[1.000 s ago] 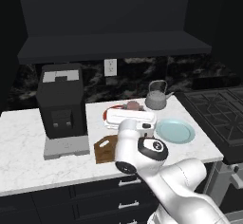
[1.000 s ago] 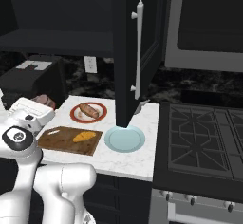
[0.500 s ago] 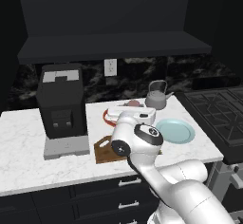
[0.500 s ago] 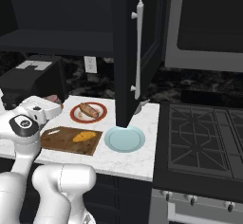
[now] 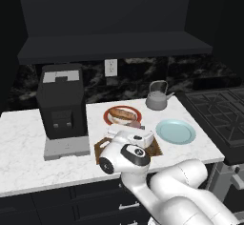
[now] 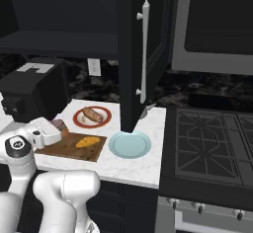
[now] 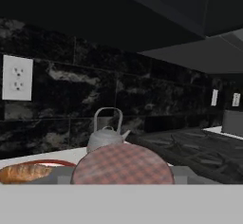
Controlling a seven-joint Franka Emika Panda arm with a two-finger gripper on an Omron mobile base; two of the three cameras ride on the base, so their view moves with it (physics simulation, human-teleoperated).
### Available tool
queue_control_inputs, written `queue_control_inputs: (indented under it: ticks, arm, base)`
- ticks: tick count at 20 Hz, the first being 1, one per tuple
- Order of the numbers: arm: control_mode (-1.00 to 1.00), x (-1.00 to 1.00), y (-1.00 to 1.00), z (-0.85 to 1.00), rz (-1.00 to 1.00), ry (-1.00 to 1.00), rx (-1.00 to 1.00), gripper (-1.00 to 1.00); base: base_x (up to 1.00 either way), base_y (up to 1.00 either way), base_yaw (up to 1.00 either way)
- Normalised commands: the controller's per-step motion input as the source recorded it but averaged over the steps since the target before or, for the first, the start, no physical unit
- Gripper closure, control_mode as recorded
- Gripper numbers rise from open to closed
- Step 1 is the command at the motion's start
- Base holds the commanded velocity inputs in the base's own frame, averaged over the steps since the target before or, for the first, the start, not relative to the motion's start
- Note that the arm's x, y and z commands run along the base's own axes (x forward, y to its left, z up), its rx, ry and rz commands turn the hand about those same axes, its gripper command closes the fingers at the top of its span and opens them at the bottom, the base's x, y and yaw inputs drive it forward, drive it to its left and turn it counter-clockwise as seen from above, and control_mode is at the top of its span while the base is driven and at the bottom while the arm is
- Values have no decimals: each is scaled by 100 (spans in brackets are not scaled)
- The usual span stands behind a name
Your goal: From the different types of pastries on the counter, select a croissant and place it on the cutting board. Then retrieve a jar of jam from the cabinet and place it alongside the croissant on the cutting board.
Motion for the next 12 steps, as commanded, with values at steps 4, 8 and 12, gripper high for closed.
queue_control_inputs:
  ticks: [4, 8, 12]
  arm:
    - [-100, 39, 1, -29, -29, 5, 0, 100]
    - [-100, 58, 0, -31, -9, 10, 0, 100]
    - [-100, 22, 0, -37, -2, 3, 0, 100]
  base:
    - [0, 0, 0]
    - [0, 0, 0]
    - [0, 0, 0]
